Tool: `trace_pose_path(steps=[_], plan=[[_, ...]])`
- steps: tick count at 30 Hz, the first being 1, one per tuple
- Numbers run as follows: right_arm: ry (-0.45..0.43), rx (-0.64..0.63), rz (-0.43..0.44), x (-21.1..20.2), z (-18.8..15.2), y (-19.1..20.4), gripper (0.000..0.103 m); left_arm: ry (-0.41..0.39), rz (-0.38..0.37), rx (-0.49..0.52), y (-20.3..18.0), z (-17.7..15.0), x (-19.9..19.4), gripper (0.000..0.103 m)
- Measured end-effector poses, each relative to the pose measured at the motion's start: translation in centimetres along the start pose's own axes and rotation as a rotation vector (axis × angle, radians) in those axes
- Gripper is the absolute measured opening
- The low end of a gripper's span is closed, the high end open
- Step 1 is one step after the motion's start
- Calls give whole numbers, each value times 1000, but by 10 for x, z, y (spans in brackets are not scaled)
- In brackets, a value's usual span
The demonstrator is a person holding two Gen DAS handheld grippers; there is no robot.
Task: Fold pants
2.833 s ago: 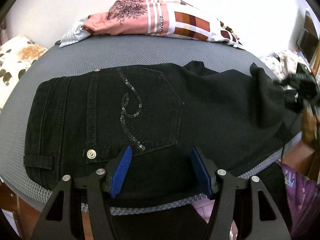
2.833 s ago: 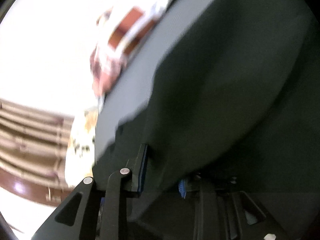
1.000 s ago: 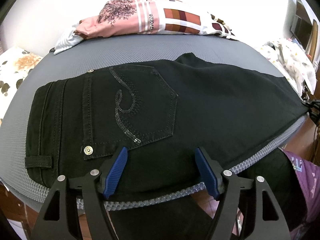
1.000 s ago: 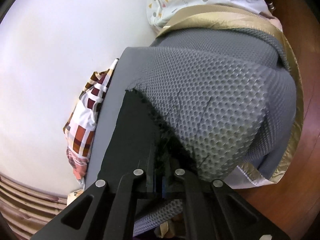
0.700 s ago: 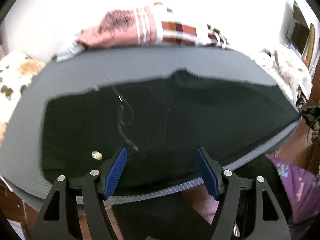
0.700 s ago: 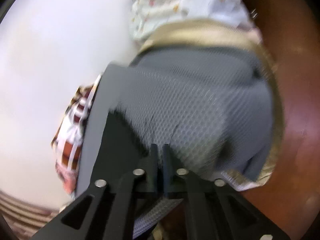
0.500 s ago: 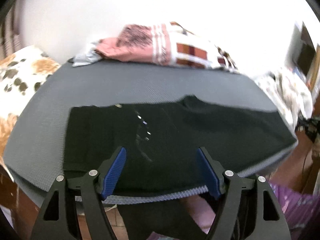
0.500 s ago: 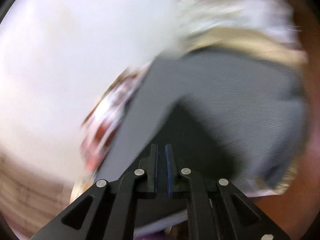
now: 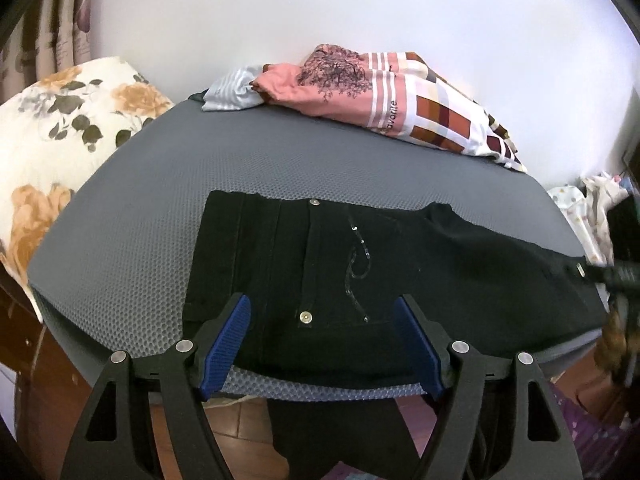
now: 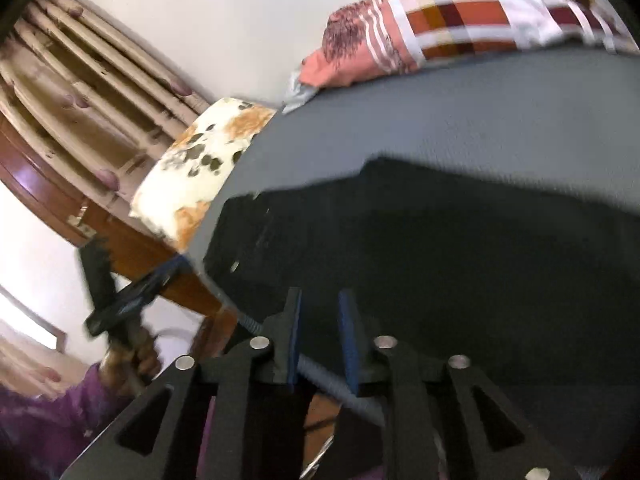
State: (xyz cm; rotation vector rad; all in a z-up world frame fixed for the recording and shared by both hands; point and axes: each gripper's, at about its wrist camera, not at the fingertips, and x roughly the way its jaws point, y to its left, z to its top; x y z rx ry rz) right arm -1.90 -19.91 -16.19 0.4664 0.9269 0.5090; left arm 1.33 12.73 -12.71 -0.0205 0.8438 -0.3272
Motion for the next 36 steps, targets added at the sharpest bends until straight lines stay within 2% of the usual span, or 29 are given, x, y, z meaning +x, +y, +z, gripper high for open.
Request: trace_pose_path(steps=[3,7,11,16,18,19,20,21,22,24,28,32,36], plan=[[22,-54,-58,24,33,-7,26,36,-3,-2,-2,0,7,75],[44,-124,-116,62,74,-15,27,38,30,22,-3,0,11,75],[72,-153,-167,93,99,-32,35,52,39,-8,5,0,18,76],[155,-165,-153,127,114,-48,39,121,44,-64,20,-5,37,77],[194,-161,-100,137,113,-50,39,142,44,-82,24,-7,42,77],[204,-180,-106,140,111,-48,39,137,50,-83,24,-7,42,77],[215,-204,-123,143,111,-46,34,134,52,-82,25,-7,41,77],[223,-218,-124,147,110,-46,23,132,55,-81,25,-7,41,77],[224,-225,-114,148,110,-45,22,131,61,-79,25,-7,41,77],[201,-253,-126,148,112,-41,12,129,74,-79,26,-7,41,77],[153,-238,-174,151,119,-46,9,136,97,-81,31,-8,44,83],[123,-145,-138,155,124,-61,8,138,92,-101,37,-10,44,83],[112,-155,-153,154,121,-60,9,138,98,-117,40,-8,43,83]])
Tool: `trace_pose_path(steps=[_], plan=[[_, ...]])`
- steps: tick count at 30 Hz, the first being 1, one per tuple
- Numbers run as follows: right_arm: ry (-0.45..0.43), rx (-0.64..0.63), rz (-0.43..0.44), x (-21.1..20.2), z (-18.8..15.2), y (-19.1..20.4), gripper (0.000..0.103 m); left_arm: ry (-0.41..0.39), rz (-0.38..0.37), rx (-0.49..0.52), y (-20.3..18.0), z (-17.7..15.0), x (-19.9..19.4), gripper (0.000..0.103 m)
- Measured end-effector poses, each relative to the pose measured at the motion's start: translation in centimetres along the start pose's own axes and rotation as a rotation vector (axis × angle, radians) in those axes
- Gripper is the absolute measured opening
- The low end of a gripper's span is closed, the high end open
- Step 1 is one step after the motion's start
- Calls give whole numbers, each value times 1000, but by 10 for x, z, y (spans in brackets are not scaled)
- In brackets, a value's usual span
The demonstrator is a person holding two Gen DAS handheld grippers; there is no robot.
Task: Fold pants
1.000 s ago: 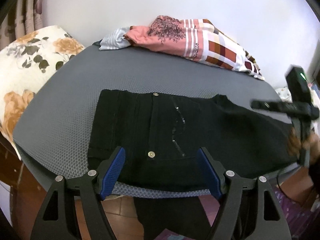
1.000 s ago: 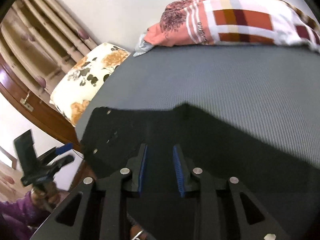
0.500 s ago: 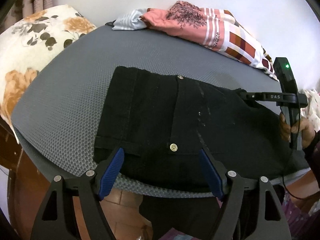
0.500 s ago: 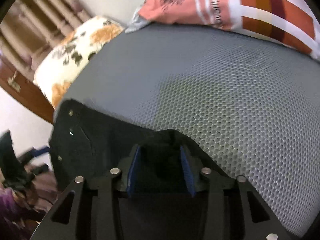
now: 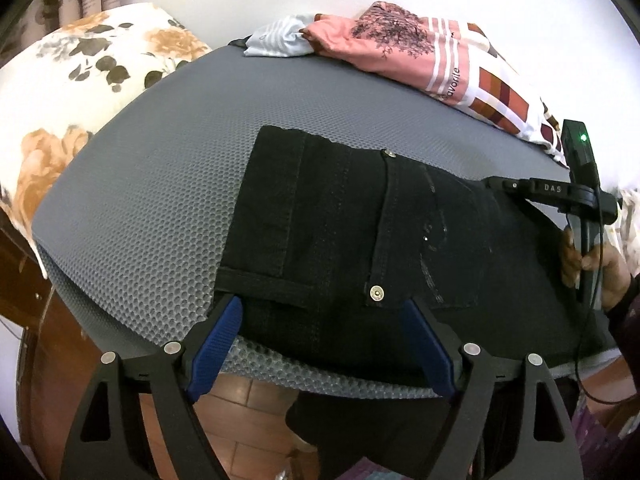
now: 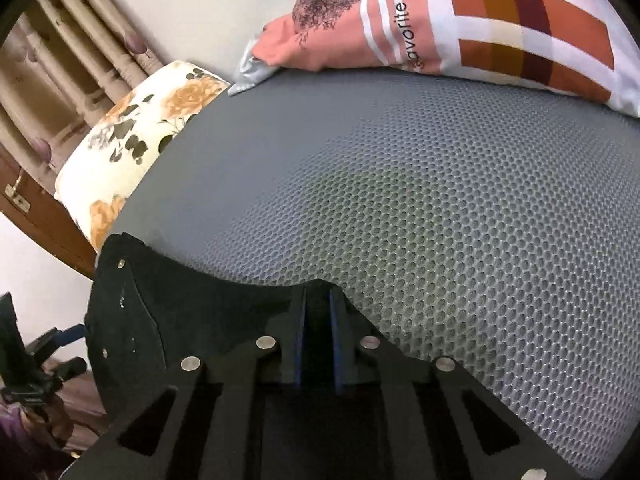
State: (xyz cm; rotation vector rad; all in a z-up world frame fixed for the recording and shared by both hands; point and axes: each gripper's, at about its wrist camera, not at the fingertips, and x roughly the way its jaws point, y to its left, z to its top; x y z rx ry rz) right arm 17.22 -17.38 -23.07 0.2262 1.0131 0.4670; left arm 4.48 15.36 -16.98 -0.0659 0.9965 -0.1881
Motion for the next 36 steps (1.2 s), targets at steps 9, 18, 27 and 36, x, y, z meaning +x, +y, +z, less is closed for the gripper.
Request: trace_pose_path(steps=[9,18,27,36], plan=[[-76,42,165,-59,-20,24,20,21,6,-100,20,5,-3,83],[69,-261,34,-79,-157,119,21,67,44,-125,26,3,3,83],[68,-358,-73,-64,-172,132,21,56,42,-88,19,4,-3,83],[73,-453,-160,-56,-180,143,15,96,45,-45,12,2,5,83]])
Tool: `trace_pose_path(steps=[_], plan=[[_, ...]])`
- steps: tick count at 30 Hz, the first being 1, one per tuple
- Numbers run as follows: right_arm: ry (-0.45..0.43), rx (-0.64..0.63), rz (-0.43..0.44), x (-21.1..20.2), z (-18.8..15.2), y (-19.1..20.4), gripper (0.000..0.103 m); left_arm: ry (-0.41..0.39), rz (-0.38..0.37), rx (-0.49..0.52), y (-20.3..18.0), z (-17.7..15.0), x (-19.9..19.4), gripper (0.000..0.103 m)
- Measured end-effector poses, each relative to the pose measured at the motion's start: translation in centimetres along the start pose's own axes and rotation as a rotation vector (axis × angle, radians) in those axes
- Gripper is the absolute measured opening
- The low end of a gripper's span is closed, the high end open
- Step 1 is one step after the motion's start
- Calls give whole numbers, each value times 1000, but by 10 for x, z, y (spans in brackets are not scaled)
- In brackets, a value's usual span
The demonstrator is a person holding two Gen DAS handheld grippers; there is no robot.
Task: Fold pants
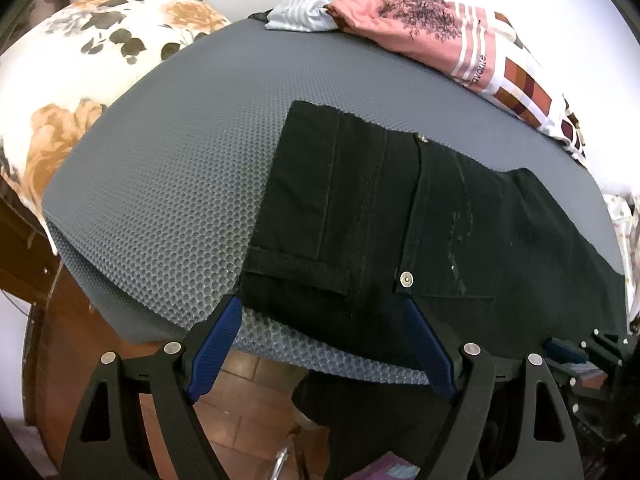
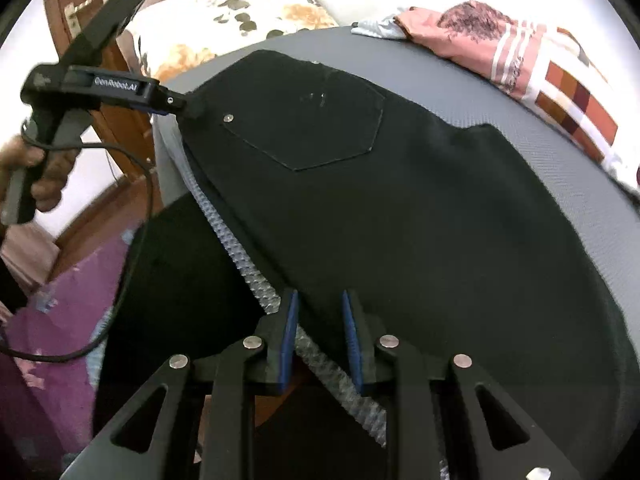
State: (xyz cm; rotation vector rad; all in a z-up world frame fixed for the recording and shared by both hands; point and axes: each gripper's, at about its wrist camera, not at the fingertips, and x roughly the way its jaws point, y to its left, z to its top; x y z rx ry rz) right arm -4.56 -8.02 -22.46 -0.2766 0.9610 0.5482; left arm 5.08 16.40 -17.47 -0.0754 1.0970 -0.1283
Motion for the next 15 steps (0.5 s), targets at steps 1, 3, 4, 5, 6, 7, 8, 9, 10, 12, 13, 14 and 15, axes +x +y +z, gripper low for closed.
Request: trace_pose_path(steps=[1,3,4,5,6,7,8,9,10,12,13,14,15], plan=[[-1,7,2,0,1,0,11,-3,2,-4,1,1,-1,83],[-1,19,4,1,2,-2,7,-11,2,-14,4,1,-2,83],[-2,22,6,0,2,-2,7,-14,1,-23,6,2,-3,83],[-3,28,12,-1,3,-2,7,-17,1,-29,8,2,-4,83],[-6,38,23,-3,2,-2,7,-19,1,-32,9,2,-5,83],[-11,48,45,-7,3,-3,7,-22,2,-37,10,2,-5,83],[-14,50,62,-8,2,-2,1,-21,0,-40,11,2,-5,83],[-9,49,86,-9,1,0,1,-17,-1,-41,12,2,-4,83],[2,32,79,-7,-1,4,1,-12,0,-41,12,2,-3,83],[14,9,23,-1,-3,7,0,-5,8,-34,10,1,-1,83],[-2,30,46,-3,-1,3,0,-7,11,-32,10,1,-2,83],[-21,50,75,-8,1,-2,2,-13,13,-31,10,1,-4,83],[-41,69,113,-13,5,-5,3,-18,14,-31,11,2,-4,83]])
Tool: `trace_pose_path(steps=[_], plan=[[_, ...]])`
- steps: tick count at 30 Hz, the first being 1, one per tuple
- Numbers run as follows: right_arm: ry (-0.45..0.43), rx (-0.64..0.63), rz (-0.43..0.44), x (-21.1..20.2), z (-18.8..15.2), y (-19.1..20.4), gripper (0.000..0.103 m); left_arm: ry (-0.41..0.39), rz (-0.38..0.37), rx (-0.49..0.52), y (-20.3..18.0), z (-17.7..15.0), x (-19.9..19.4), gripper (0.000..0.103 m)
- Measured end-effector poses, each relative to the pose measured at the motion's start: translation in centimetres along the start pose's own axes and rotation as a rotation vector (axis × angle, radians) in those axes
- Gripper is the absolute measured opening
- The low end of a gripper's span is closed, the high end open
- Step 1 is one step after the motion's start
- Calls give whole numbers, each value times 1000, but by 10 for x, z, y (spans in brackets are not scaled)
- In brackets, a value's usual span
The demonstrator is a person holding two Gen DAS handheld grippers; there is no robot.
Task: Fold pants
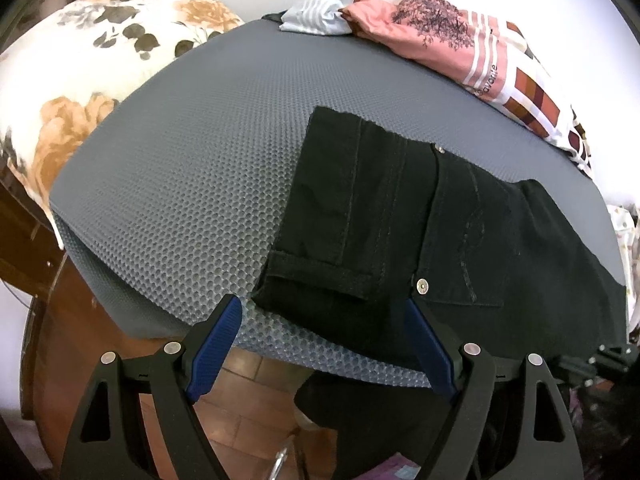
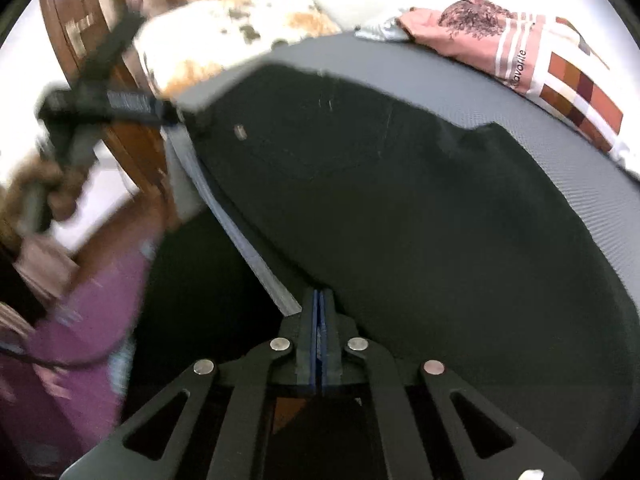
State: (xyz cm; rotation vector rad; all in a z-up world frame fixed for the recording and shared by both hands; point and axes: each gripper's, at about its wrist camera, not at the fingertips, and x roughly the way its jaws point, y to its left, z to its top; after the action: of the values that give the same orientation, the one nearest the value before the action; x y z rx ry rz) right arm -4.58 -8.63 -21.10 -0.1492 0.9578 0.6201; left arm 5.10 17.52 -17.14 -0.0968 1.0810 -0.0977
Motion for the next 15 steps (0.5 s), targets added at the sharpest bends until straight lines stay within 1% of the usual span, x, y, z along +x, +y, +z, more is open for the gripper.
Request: trace_pose_path(steps=[1,2,3,5,8,10,12,15], plan=[[-25,17,17,-5,4,-1,4,-6,1,-4,1,1,-1,83],[-40,20,19,-8,7,-1,8,-7,1,-8,3,1,-1,83],[-40,8,14,-7,9,1,10,-4,1,-15,4,1,0,83],[-20,-54,-20,2,14,10,10,12,-7,-33,8,1,3,83],[2,-83,0,16,19,17,12,15,-9,-42,9,1,3,83],[8,-108,5,23,21,22,19,7,-7,-43,10,1,2,83],[20,-121,12,29,23,25,29,9,-9,-44,10,1,2,83],[28,-127,20,38,26,25,31,21,-10,-41,10,0,4,83]])
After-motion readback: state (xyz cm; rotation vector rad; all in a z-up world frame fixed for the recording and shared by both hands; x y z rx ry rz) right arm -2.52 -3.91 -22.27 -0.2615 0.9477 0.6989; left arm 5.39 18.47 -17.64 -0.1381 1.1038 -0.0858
